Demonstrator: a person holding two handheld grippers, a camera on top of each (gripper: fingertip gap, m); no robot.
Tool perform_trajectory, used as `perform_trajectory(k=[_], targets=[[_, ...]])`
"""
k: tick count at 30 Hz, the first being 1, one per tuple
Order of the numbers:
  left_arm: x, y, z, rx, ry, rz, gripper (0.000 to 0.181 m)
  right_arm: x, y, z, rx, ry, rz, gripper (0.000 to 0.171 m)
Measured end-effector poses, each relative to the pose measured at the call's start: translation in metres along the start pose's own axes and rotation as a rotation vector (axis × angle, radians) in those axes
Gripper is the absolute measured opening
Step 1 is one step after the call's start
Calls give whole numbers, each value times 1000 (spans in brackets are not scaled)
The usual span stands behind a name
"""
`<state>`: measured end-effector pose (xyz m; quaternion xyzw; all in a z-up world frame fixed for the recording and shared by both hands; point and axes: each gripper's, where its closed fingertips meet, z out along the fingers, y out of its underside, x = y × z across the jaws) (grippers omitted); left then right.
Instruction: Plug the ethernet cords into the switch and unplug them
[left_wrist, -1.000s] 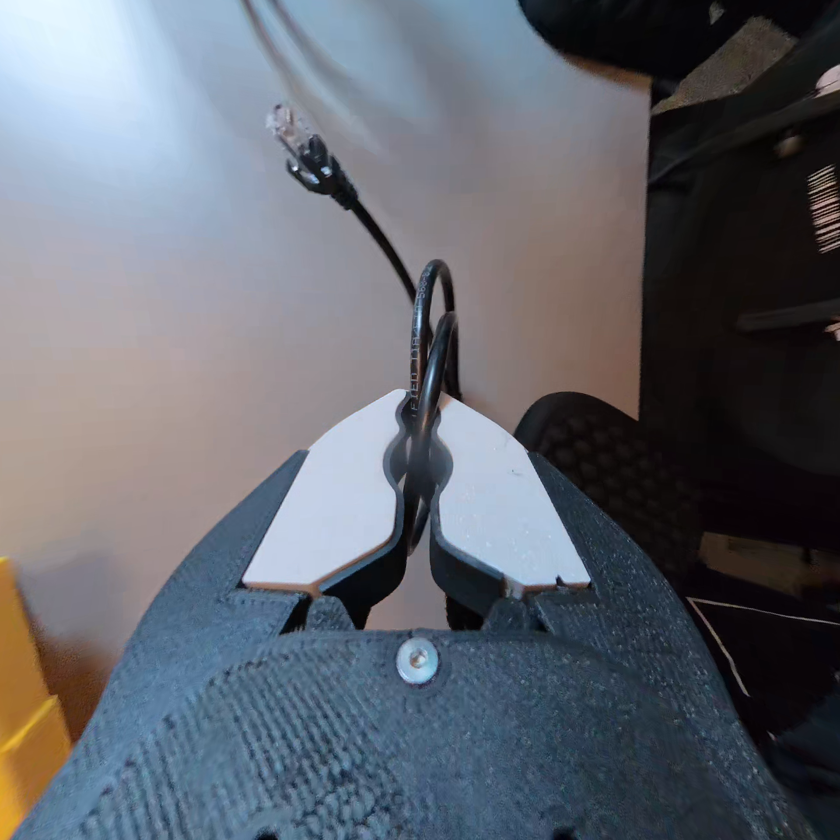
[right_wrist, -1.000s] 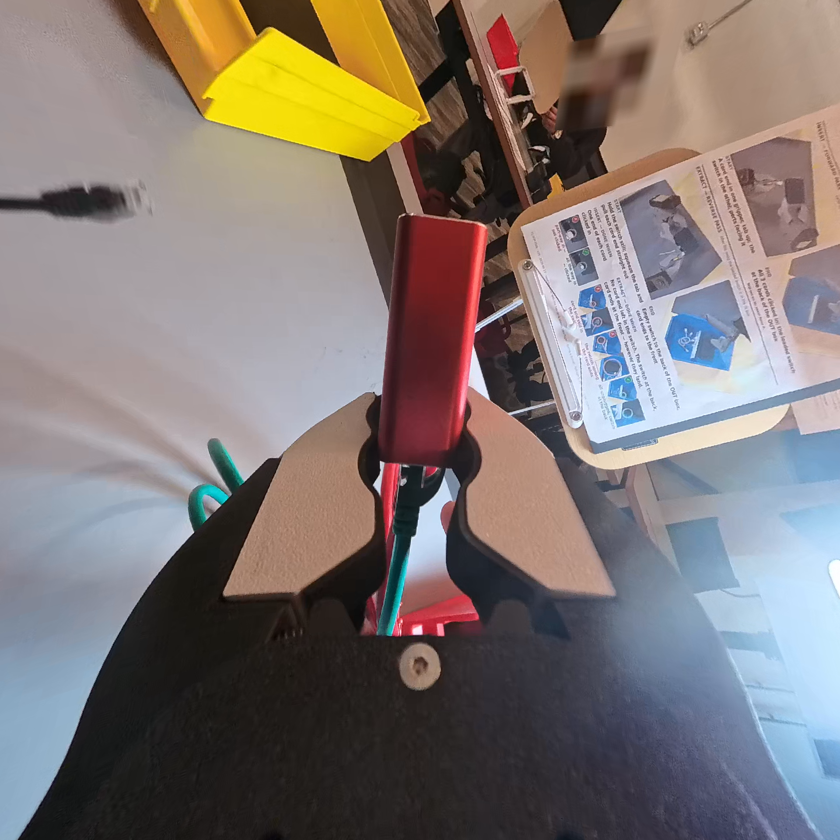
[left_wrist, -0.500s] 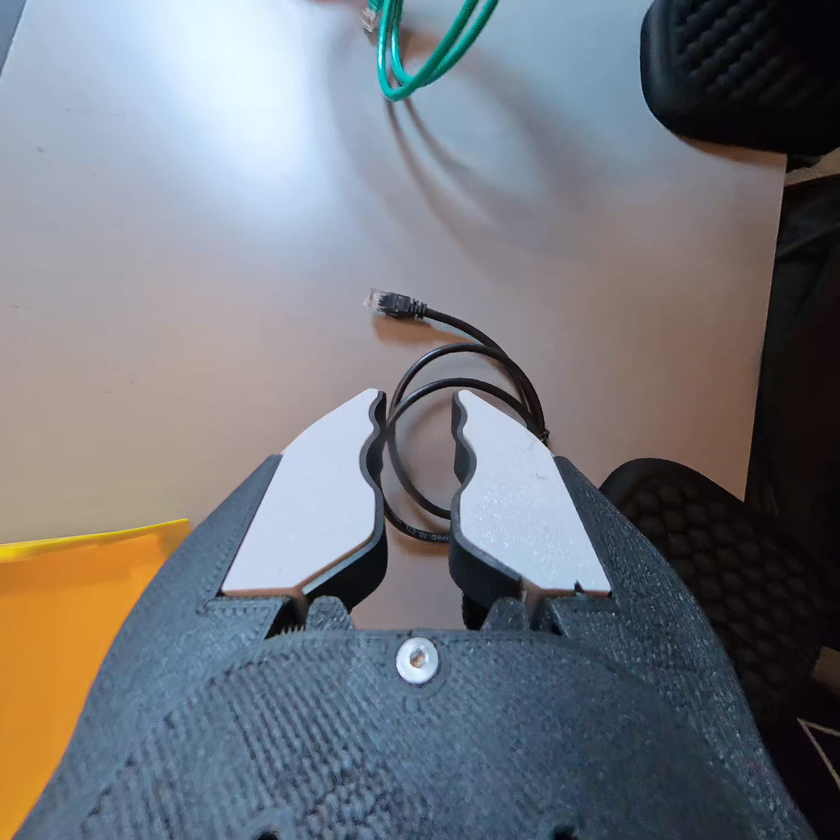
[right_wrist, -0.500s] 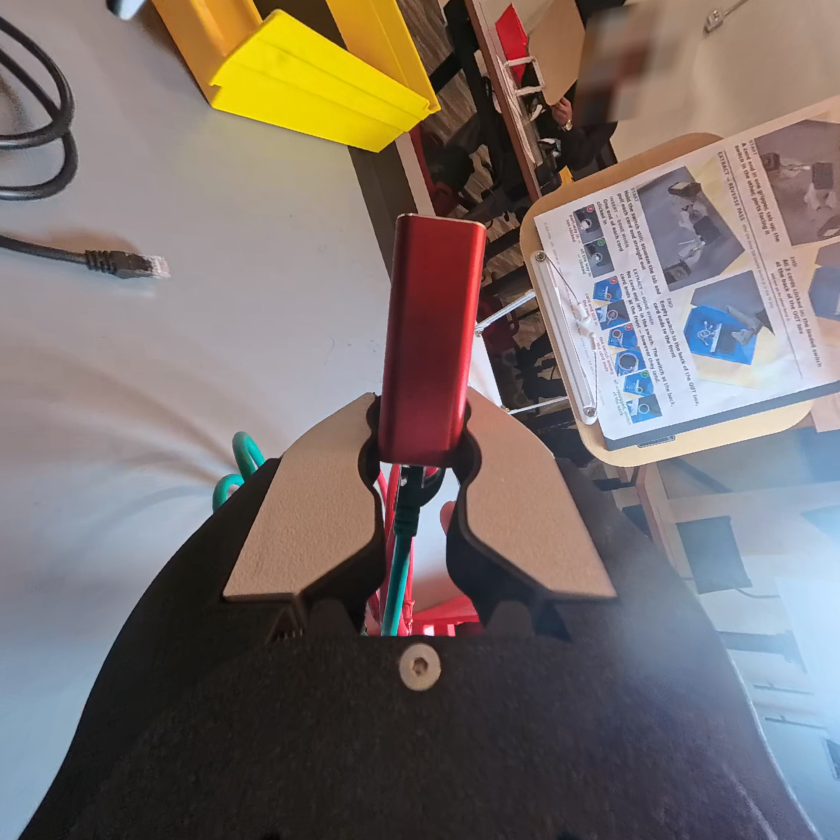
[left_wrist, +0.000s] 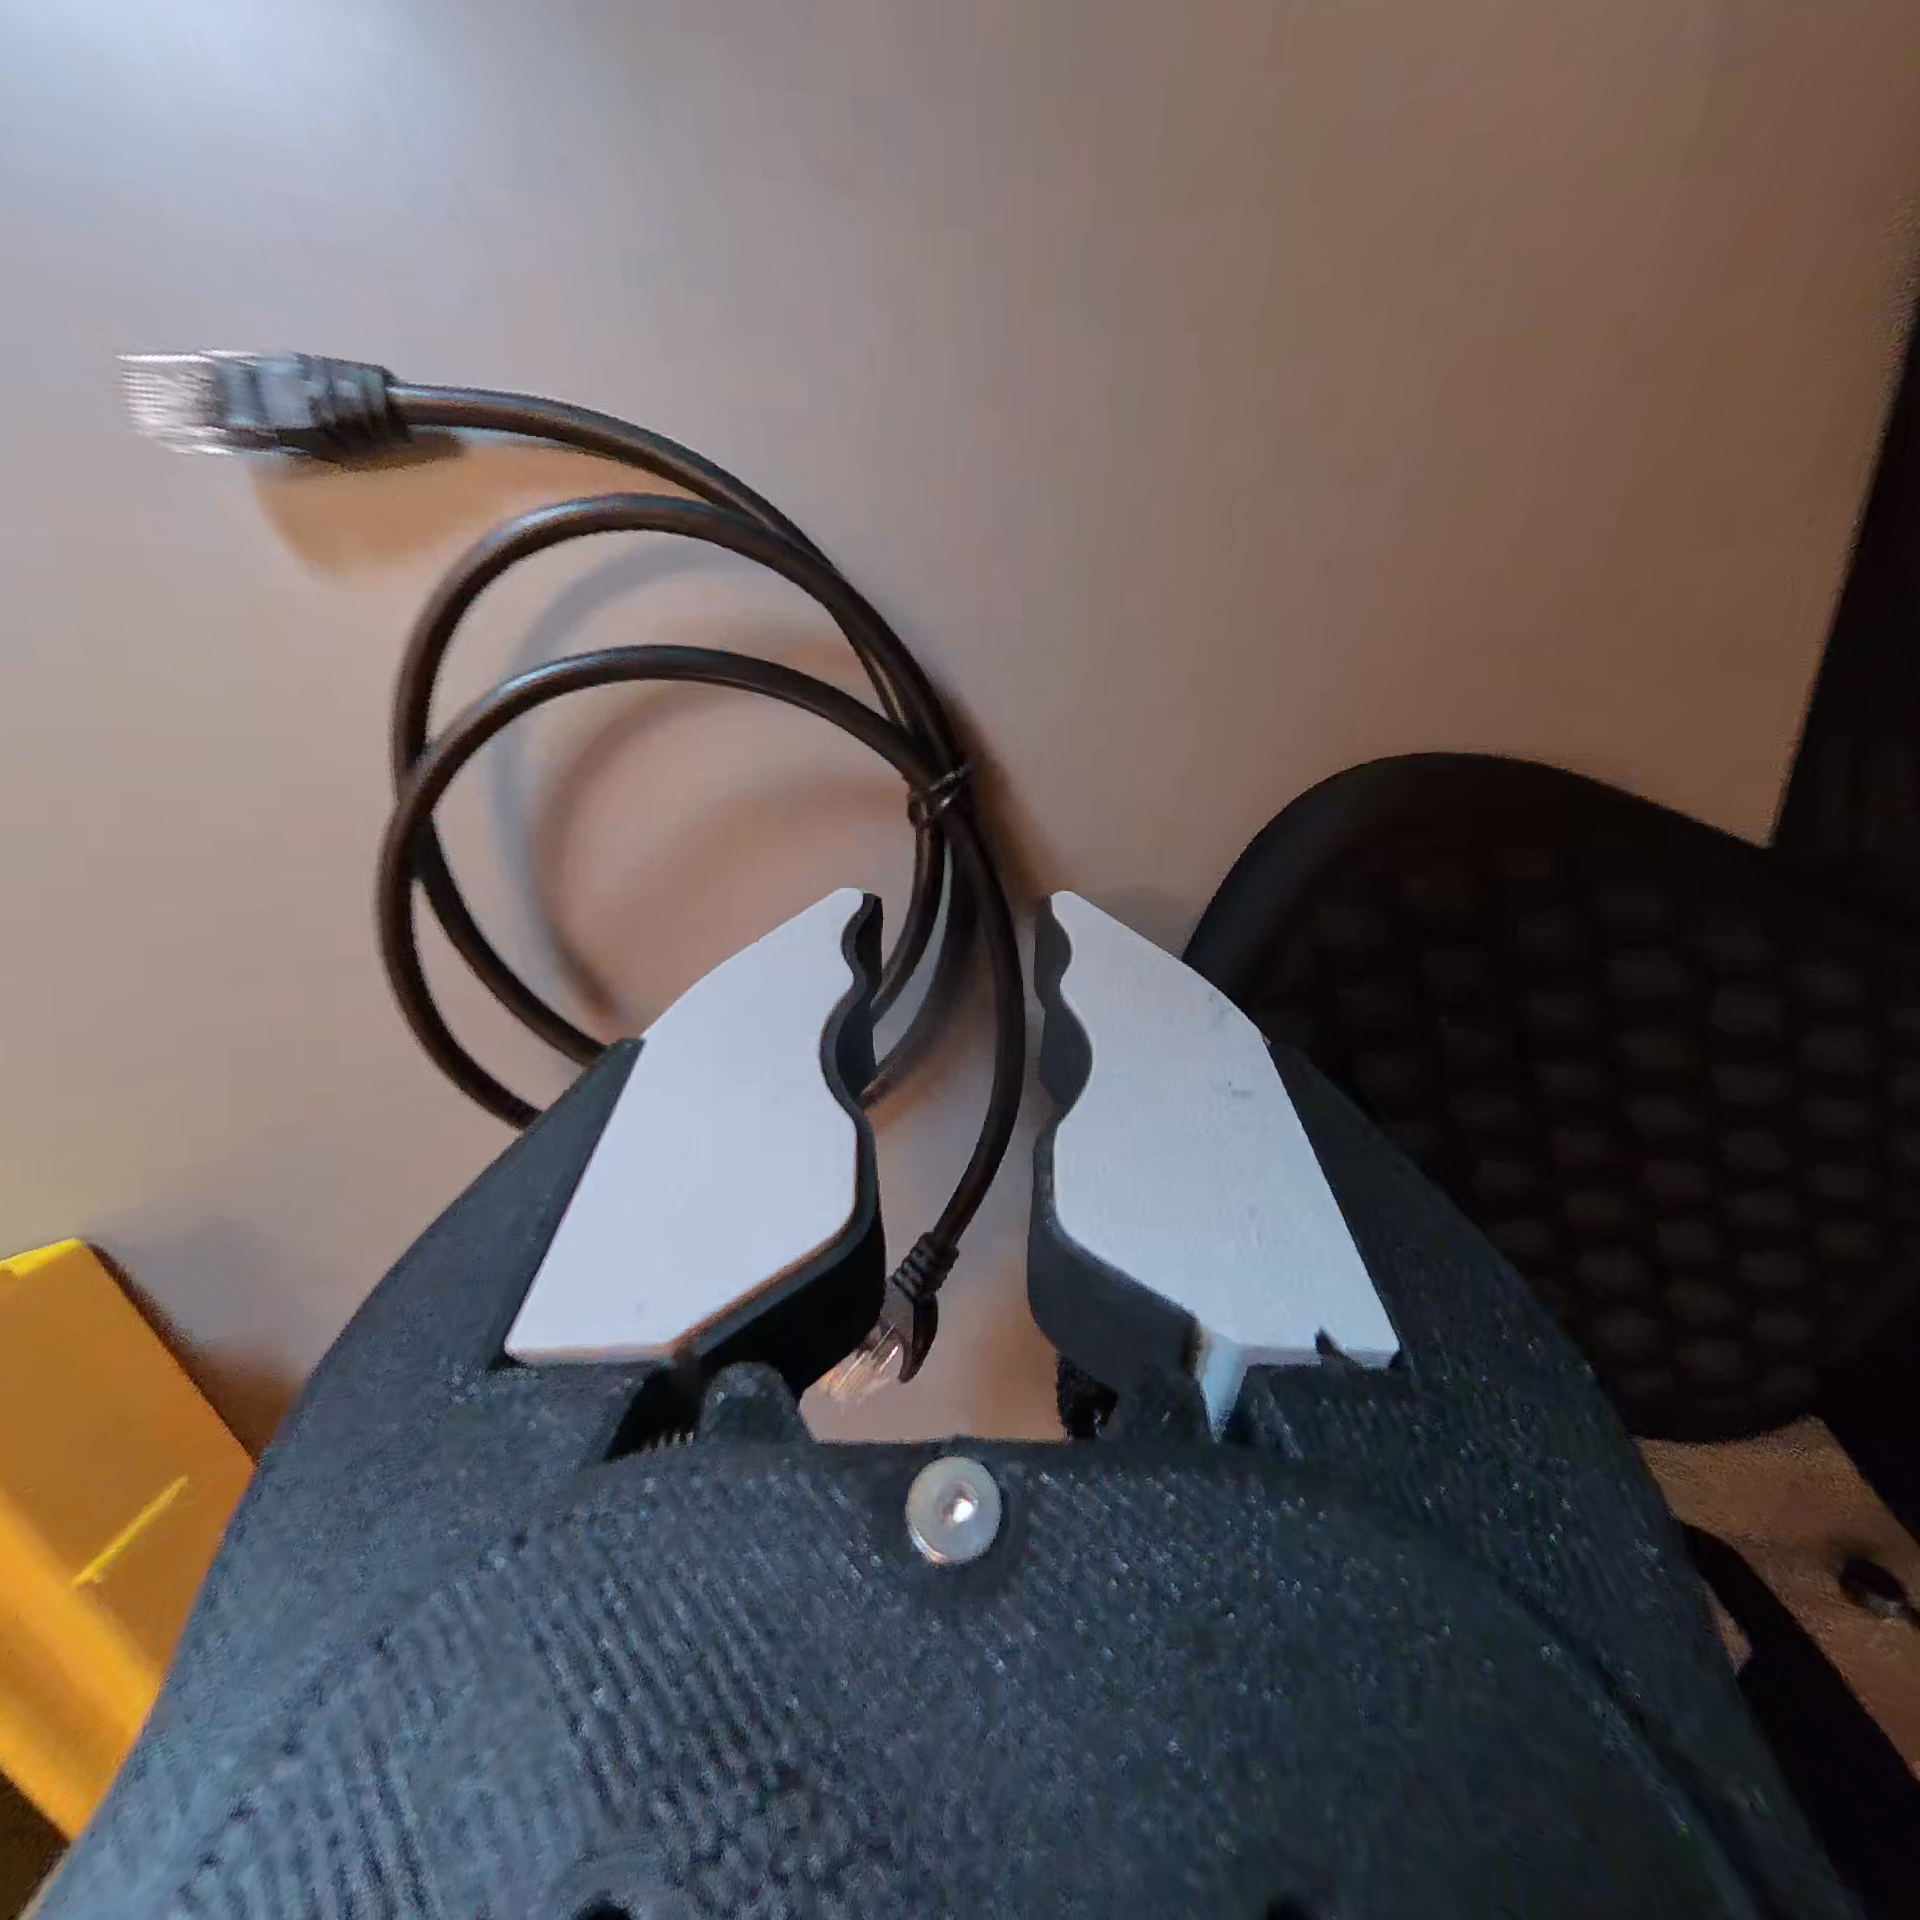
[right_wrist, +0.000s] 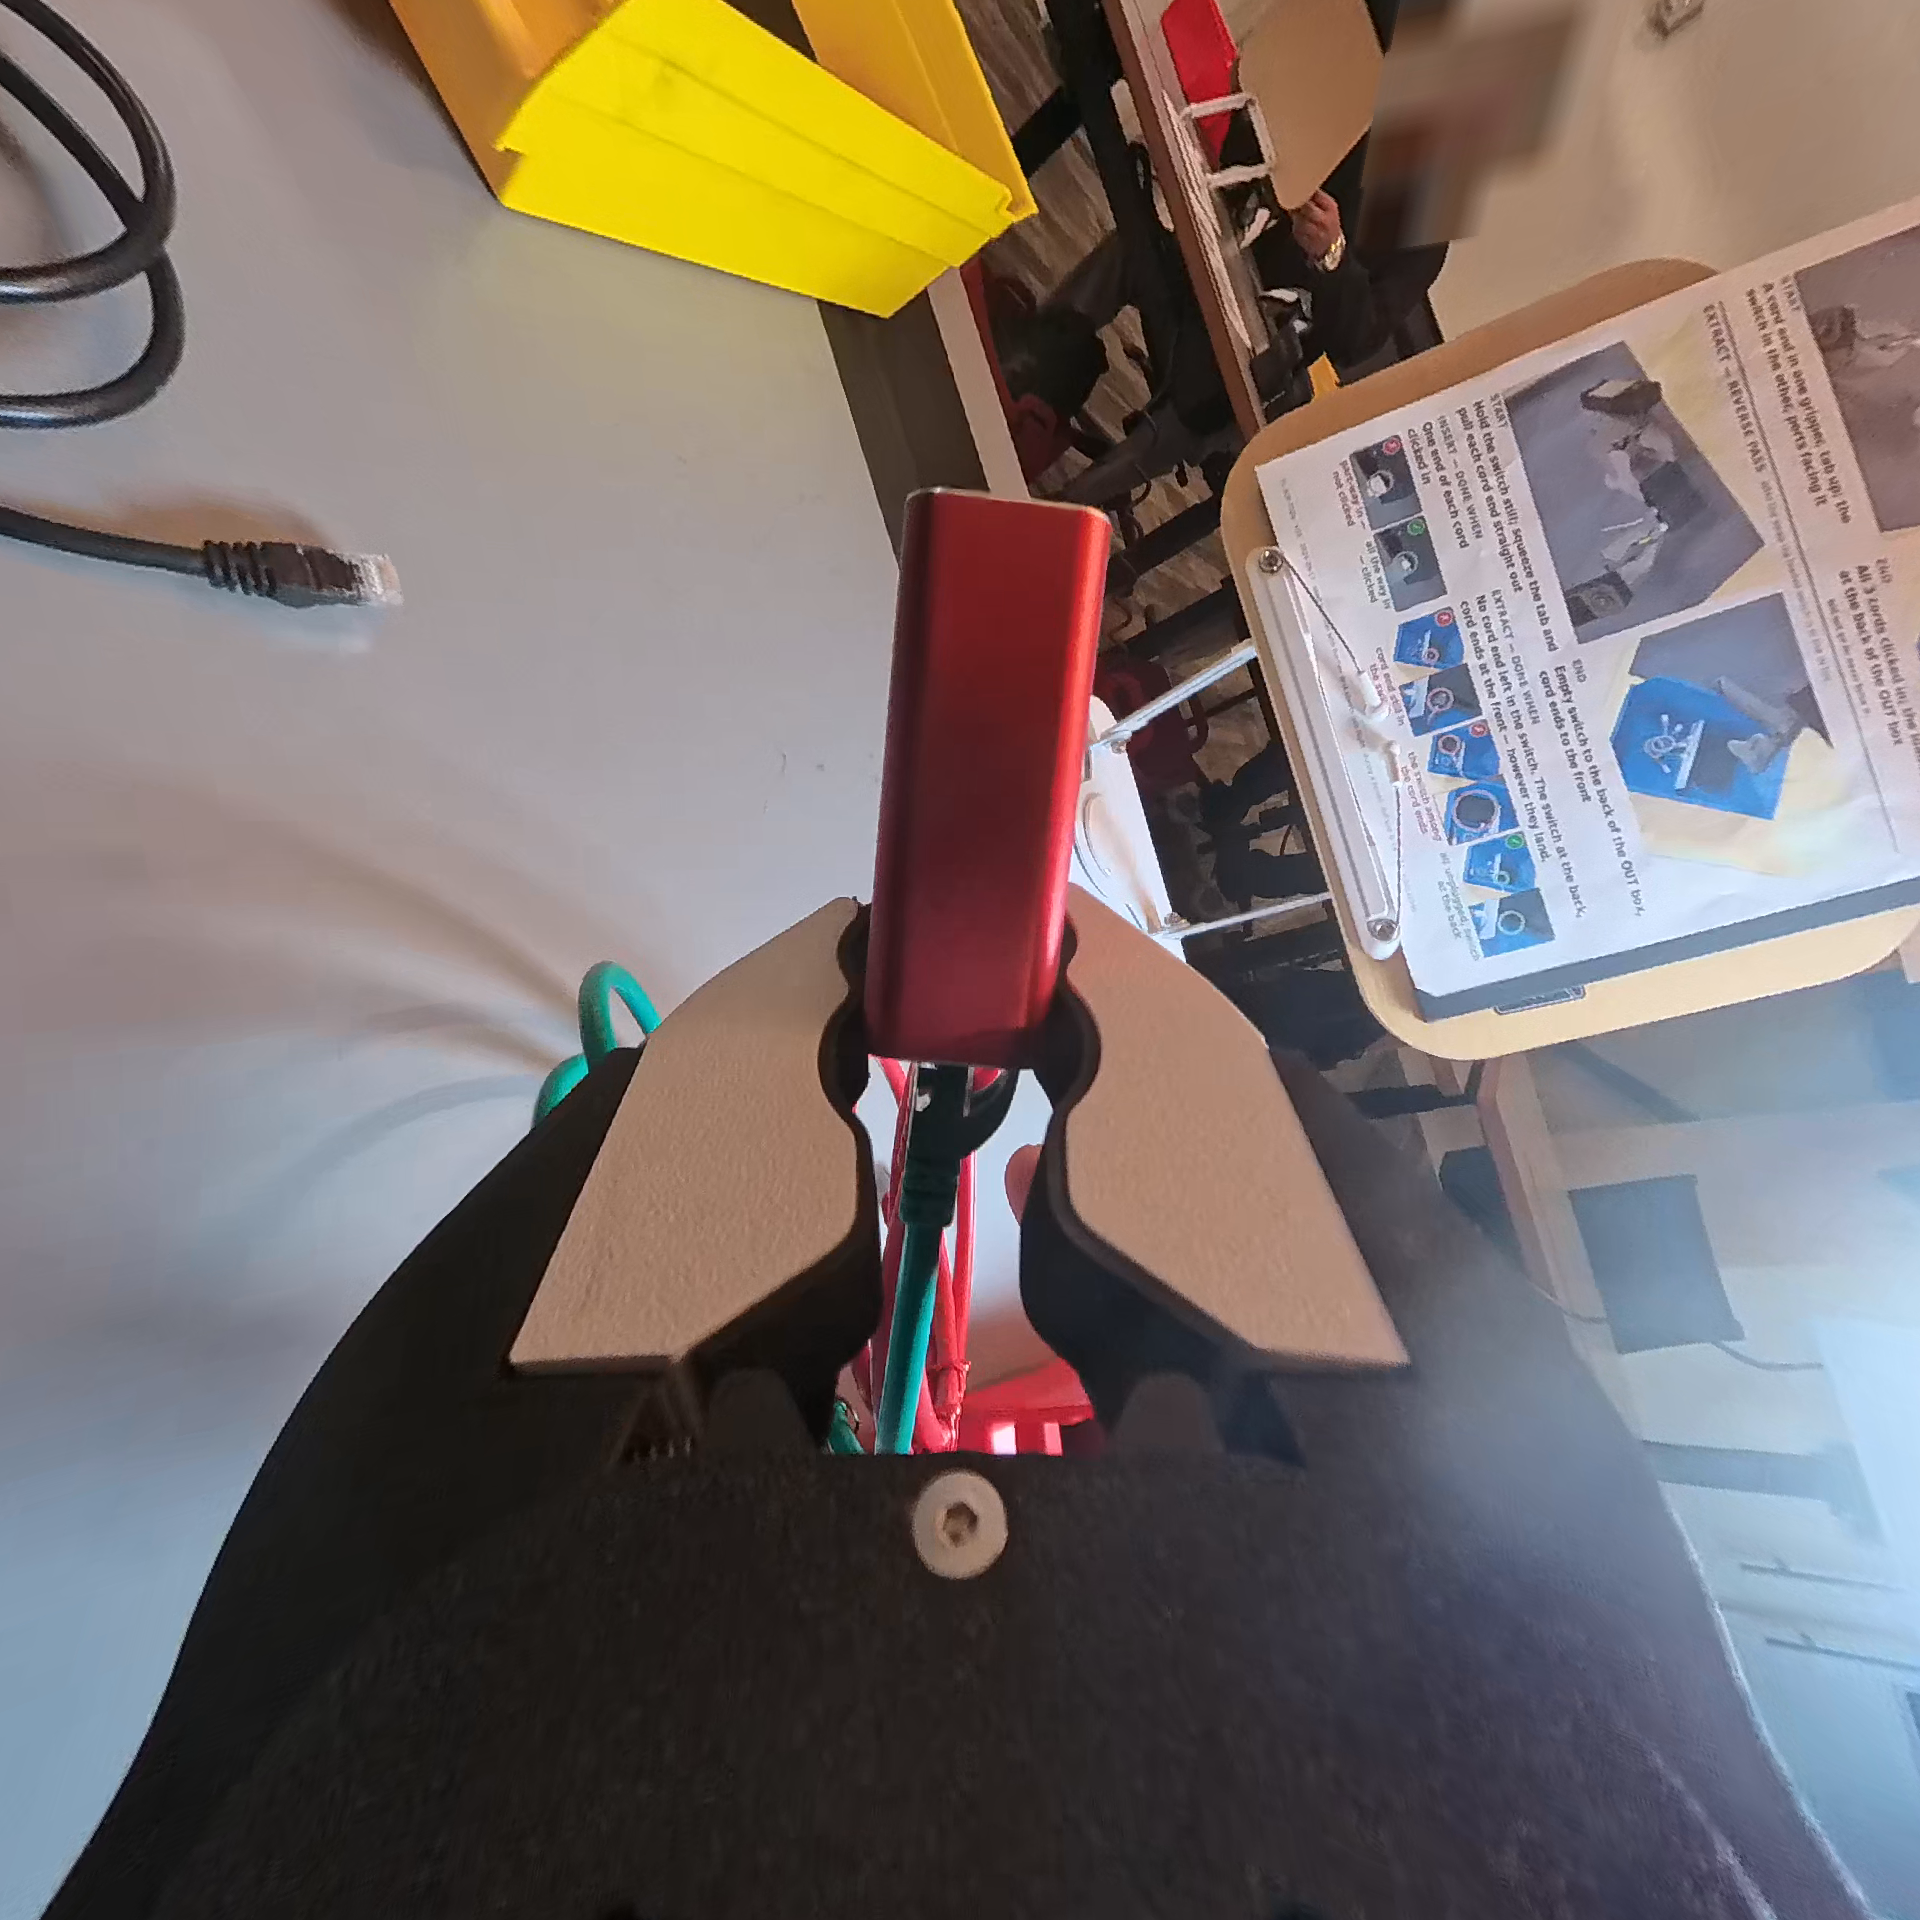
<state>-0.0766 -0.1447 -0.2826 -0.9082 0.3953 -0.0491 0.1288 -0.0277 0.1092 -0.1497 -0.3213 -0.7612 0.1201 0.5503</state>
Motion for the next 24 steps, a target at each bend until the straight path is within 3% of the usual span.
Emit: perform_trajectory(k=[3,5,7,8,10,13,20,24], targets=[[-6,0,19,-53,-80,21,16,-3,-4,1,3,-5,-13,28],[-25,-16,20,-15,-155,-124,12,-4,-6,2,1,-7,-15,29],[-44,-47,14,165,-131,-386,12,-4,-6,2,-6,-7,-10,29],[-46,-66,8,275,-45,-496,15,-4,-6,2,-9,-6,-11,29],[-51,-98,-13,443,76,-580,28,-3,-4,-1,-13,-2,-10,29],[-58,-118,-41,522,44,-346,27,-1,2,-5,-10,1,10,29],[-82,-84,2,30,-298,541,29,0,6,-4,-16,1,14,29],[-87,-94,17,-71,-233,789,37,-1,10,-5,-21,-3,15,29]])
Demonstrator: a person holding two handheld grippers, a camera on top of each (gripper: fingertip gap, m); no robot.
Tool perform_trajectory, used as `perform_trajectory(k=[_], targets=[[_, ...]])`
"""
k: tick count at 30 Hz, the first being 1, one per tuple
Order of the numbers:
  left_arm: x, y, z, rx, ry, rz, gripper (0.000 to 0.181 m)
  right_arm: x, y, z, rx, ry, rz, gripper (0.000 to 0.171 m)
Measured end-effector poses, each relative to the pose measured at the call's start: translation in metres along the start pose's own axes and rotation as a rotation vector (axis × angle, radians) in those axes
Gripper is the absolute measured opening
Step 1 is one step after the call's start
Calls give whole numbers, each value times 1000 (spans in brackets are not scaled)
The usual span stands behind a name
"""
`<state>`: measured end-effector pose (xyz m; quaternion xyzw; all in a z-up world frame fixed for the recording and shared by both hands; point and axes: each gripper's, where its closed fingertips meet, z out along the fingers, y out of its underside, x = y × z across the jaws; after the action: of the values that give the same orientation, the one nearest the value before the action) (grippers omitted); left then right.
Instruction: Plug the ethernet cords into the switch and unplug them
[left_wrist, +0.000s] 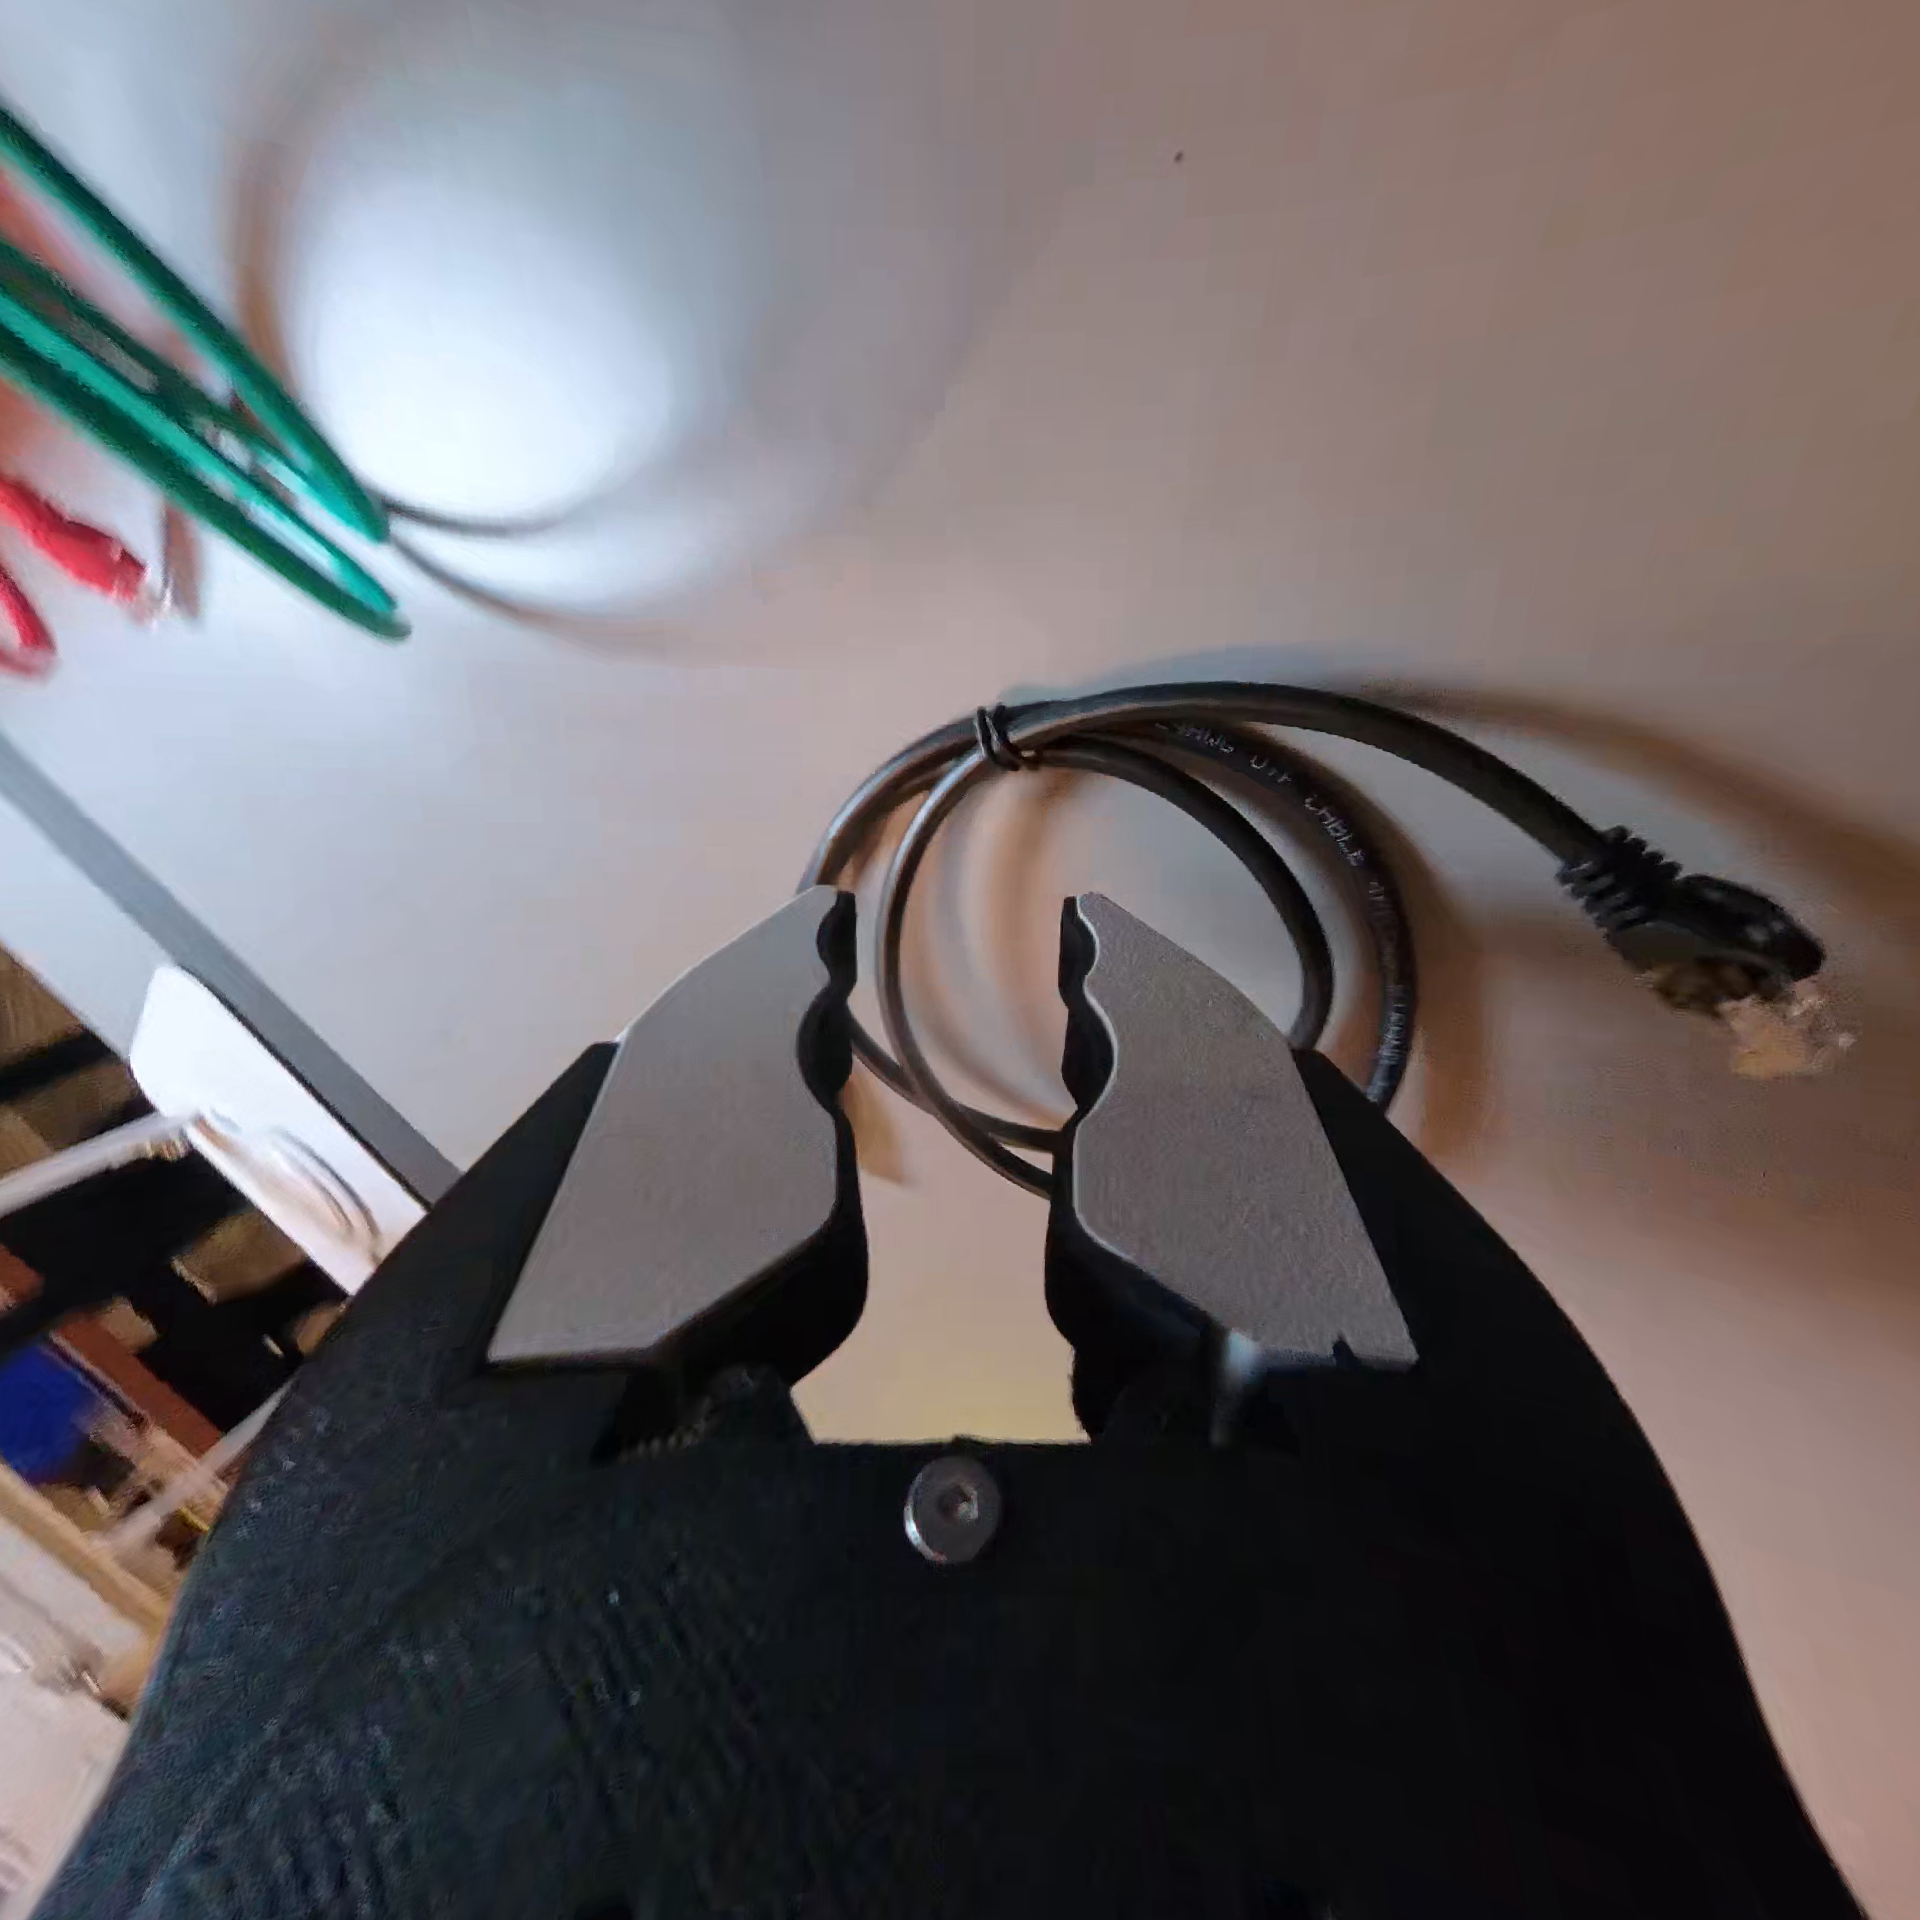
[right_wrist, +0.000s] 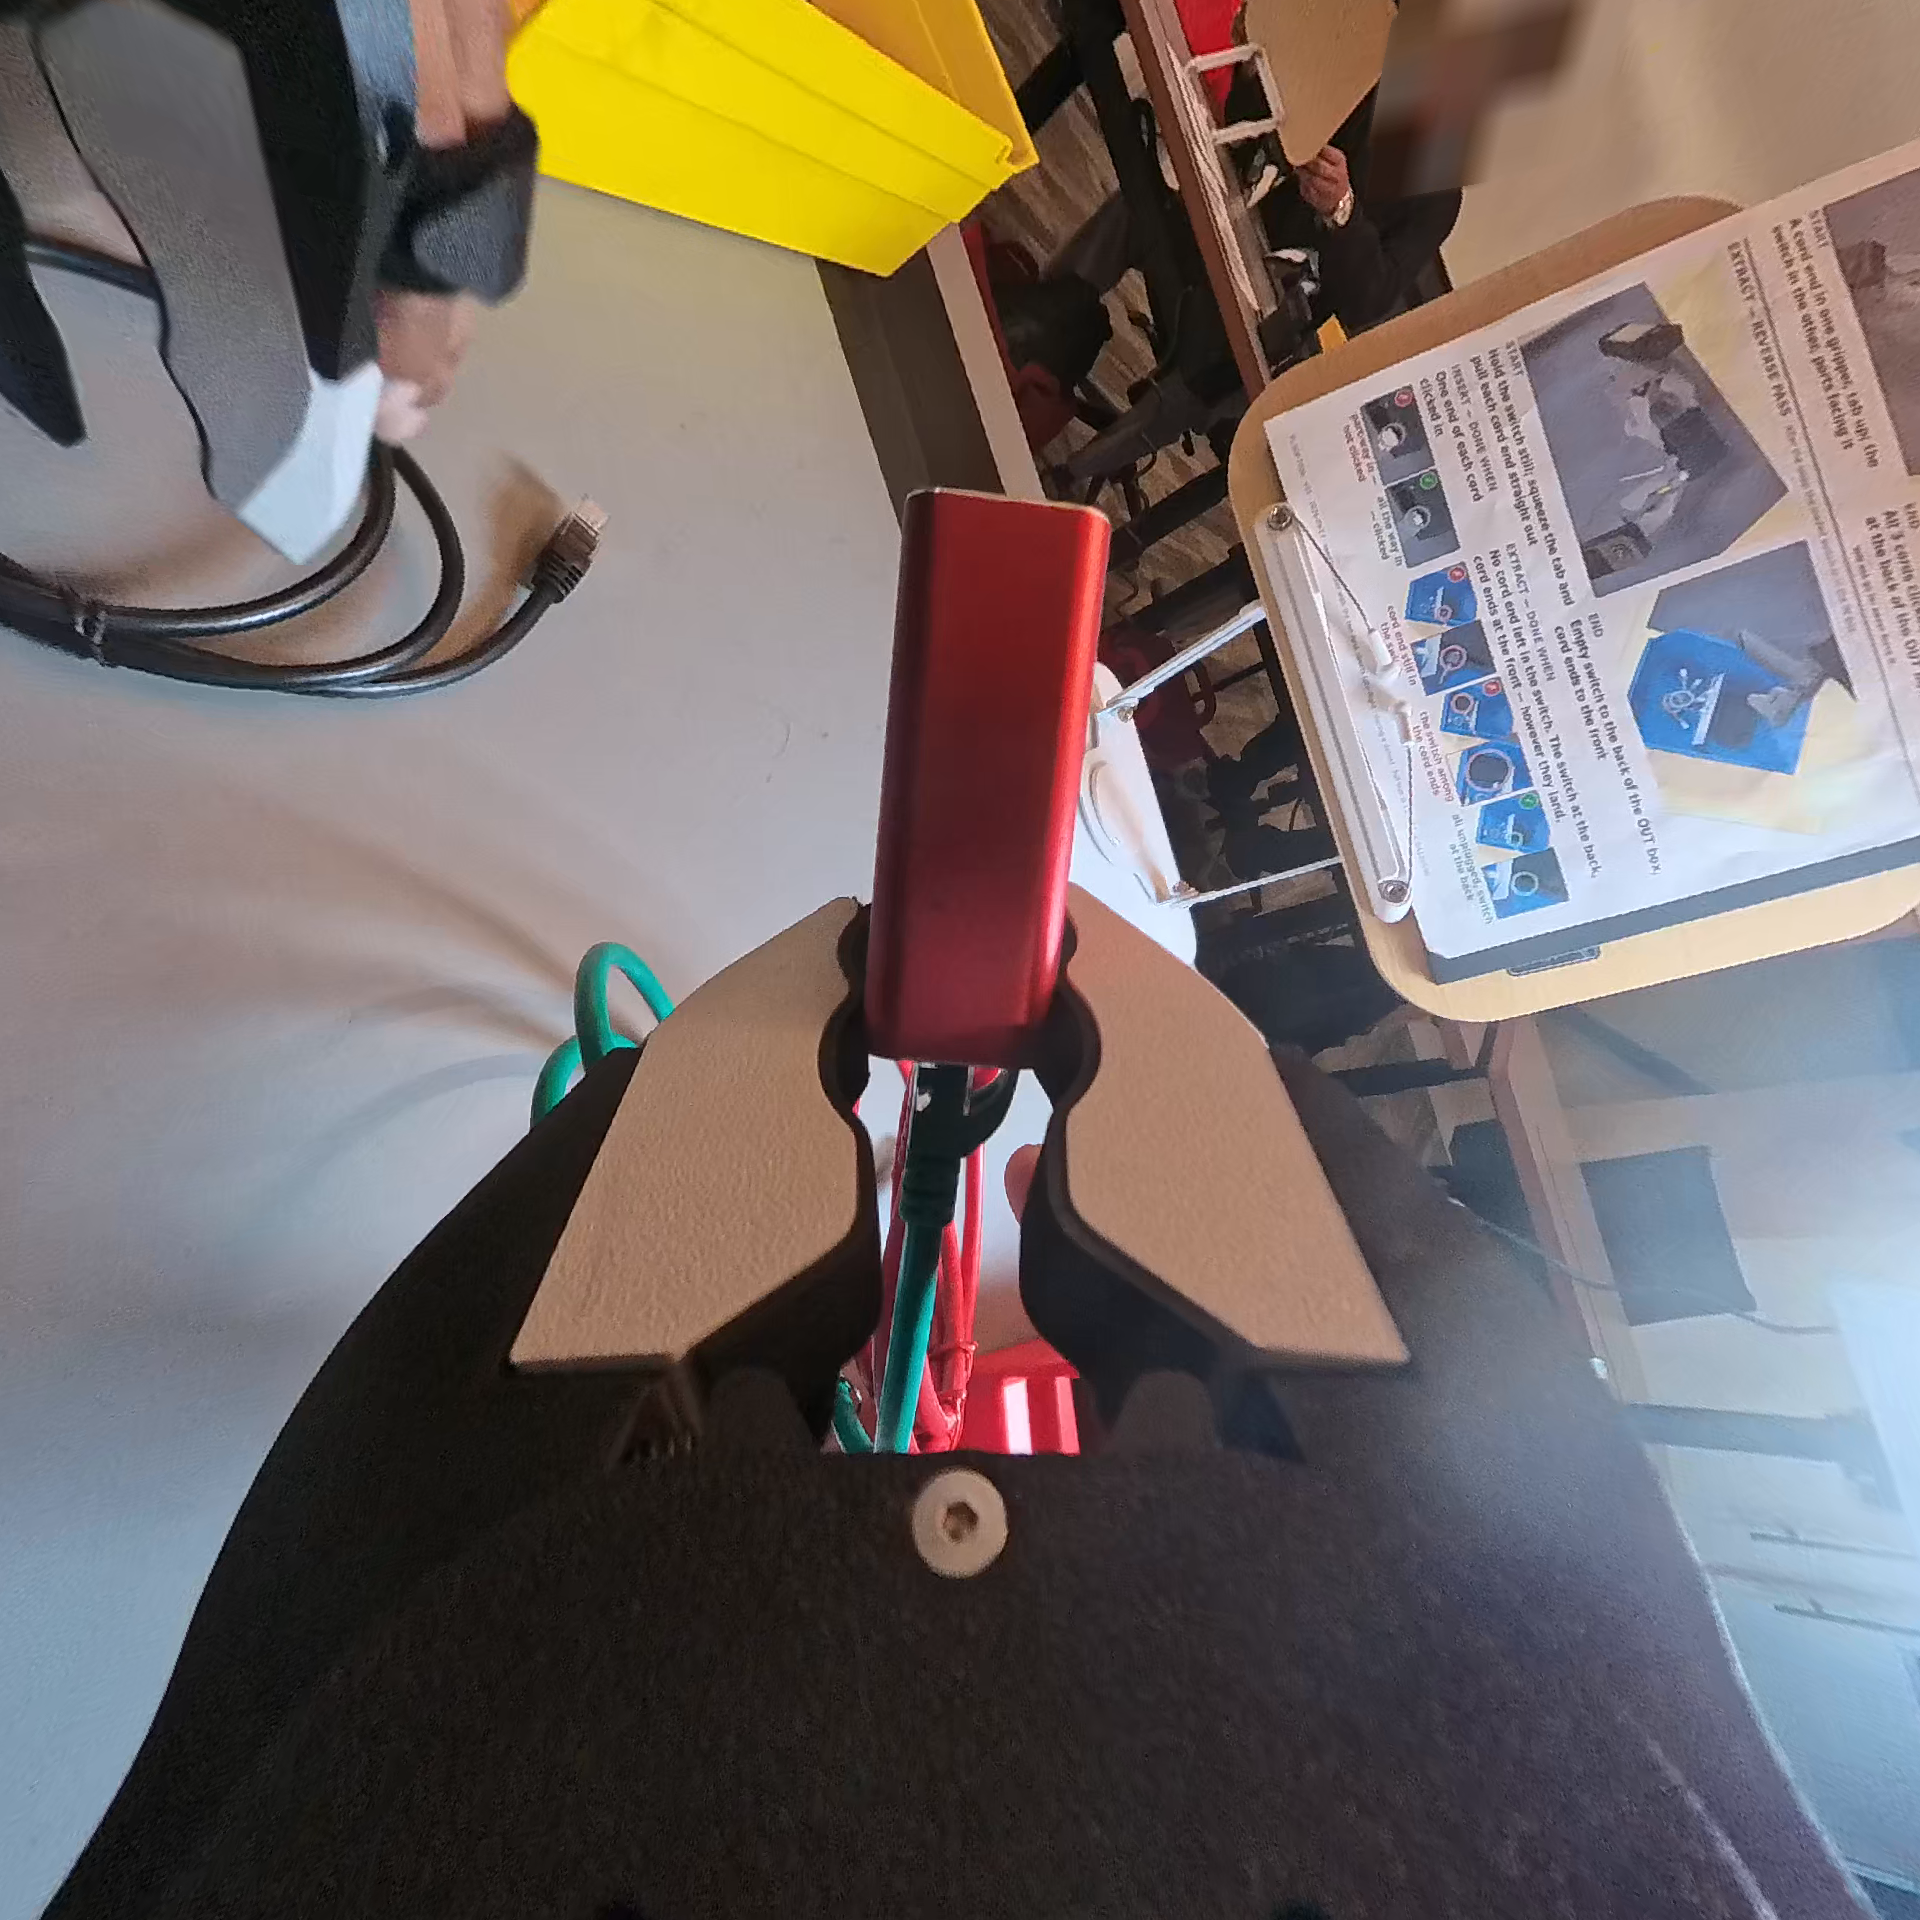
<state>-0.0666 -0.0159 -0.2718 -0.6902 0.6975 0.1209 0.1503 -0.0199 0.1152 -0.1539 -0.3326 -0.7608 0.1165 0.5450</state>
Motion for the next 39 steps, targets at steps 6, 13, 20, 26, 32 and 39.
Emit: perform_trajectory(k=[6,13,20,26,32,39], targets=[[-4,-15,27,13,195,180,43,4,9,0,-8,0,23,29],[-7,10,33,-13,397,-603,16,13,21,-8,-9,20,59,28],[13,26,-2,166,336,-862,29,11,21,-11,2,22,60,28],[-13,-33,-1,338,181,-609,30,8,16,-10,-7,21,46,29],[-5,-76,25,364,285,-338,33,10,24,-18,-25,34,75,29],[-13,-82,27,455,305,-378,13,5,26,-17,-18,20,61,29]])
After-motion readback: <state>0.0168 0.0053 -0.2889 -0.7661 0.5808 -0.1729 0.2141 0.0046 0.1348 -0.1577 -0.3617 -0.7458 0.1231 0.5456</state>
